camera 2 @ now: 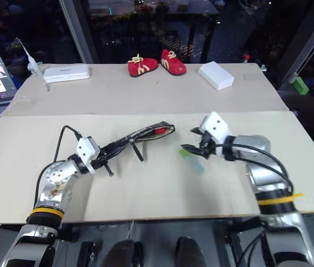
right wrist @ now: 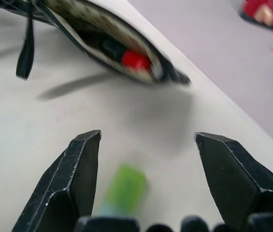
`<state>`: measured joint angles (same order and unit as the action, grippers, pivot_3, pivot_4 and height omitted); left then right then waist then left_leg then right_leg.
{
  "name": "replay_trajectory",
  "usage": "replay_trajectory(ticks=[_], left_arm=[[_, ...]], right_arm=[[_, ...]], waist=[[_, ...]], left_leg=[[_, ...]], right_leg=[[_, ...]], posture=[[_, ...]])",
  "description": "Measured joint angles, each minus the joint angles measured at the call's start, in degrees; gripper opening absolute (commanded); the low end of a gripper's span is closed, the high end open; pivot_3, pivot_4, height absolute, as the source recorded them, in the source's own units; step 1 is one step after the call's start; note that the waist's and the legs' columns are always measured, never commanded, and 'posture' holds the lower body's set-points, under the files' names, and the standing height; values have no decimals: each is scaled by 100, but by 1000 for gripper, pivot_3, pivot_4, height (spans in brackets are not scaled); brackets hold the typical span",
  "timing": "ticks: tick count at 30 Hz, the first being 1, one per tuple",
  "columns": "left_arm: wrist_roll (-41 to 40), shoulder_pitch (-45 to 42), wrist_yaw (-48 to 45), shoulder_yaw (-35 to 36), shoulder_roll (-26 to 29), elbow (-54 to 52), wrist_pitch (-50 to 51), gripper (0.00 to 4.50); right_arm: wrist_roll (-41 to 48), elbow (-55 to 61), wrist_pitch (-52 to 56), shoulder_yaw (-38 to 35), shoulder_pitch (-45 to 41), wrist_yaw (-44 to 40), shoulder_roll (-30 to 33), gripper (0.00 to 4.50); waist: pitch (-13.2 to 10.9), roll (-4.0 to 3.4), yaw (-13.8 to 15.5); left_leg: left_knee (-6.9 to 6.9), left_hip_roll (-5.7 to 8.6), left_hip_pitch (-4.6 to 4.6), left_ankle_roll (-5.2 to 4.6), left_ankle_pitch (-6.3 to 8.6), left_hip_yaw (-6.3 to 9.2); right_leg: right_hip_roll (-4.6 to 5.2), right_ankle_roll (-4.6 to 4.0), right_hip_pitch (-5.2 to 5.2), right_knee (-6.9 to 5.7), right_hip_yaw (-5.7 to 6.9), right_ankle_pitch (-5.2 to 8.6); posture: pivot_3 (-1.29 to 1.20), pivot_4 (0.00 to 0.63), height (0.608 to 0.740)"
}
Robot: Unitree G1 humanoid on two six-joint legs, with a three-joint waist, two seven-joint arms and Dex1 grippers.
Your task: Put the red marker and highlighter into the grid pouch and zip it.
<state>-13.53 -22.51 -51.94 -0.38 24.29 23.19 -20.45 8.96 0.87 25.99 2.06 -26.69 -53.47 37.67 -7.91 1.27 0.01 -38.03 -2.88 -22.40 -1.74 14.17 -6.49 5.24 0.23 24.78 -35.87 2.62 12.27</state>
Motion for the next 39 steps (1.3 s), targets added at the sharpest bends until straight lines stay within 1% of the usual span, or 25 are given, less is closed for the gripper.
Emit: replay_trajectory(ticks=[3,8,11,16,19,23,24,27,31,32,34,36,39], left_arm=[[4,4,-7,-5,1,-11,79,0],[5,6,-9,-19,2,-152,187,0],[5,19,-4,-19,2,-240,213,0],[5,83,3,-17,7,-312,319,0],[5,87,10,-11,14,-337,334,0],[5,86,22,-9,14,-359,348,0],[5,87,24,-9,14,-359,353,0],[5,86,51,-6,14,-359,377,0],[5,88,72,-6,10,-360,380,0],[5,89,75,-6,8,-360,380,0],[5,91,81,-8,-2,-360,379,0],[5,92,81,-18,-9,-361,379,0],[6,91,78,-17,-8,-358,376,0]], right_arm=[[7,119,589,48,288,266,-55,3475],[30,342,1453,160,324,786,-348,3475],[6,412,1741,311,376,1032,-422,3475],[-44,587,1823,424,545,1256,-448,3475],[-80,604,1825,476,562,1388,-517,2715],[-83,551,1774,523,545,1461,-533,1332],[-83,545,1774,523,543,1461,-529,1103],[-76,488,1746,520,497,1450,-513,1045],[-164,139,1394,467,349,1676,-544,1045],[-218,-8,1169,361,239,1761,-543,1045],[-169,-6,684,226,-11,1630,-517,1045],[-138,111,357,199,-265,1428,-360,1045],[-241,289,-308,254,-659,978,82,1045]], waist=[[0,0,-50],[0,1,-78],[0,1,-68],[0,2,-68],[1,2,-69],[6,10,-74],[7,12,-73],[8,14,-72],[8,14,-72],[7,13,-72],[6,12,-92],[5,12,-89],[5,11,-76]], left_leg=[[0,1,5,0,0,2],[0,2,6,0,0,12],[0,4,1,-3,2,11],[0,5,11,-4,3,11],[0,3,33,-4,3,12],[0,4,42,-5,4,21],[0,4,42,-5,4,22],[0,4,41,-5,4,23],[0,5,36,-6,4,21],[0,5,27,-6,4,20],[3,3,21,-7,5,19],[3,3,18,-8,5,19],[3,5,18,-9,6,18]], right_leg=[[0,0,0,-5,-8,0],[-1,1,0,-5,-15,0],[1,2,0,1,-14,0],[1,3,-15,5,-10,1],[1,4,-43,10,-4,2],[2,5,-53,11,-9,2],[2,5,-53,11,-9,2],[2,4,-51,11,-10,2],[2,4,-45,11,-12,2],[1,4,-35,11,-12,2],[-2,5,-26,11,-14,3],[-1,6,-25,12,-11,3],[2,7,-27,16,-10,3]], posture=[[0,150,740],[0,150,740],[0,150,740],[0,150,740],[0,150,740],[0,150,740],[0,150,740],[0,150,740],[0,150,740],[0,150,740],[0,150,740],[0,150,740],[0,150,740]])
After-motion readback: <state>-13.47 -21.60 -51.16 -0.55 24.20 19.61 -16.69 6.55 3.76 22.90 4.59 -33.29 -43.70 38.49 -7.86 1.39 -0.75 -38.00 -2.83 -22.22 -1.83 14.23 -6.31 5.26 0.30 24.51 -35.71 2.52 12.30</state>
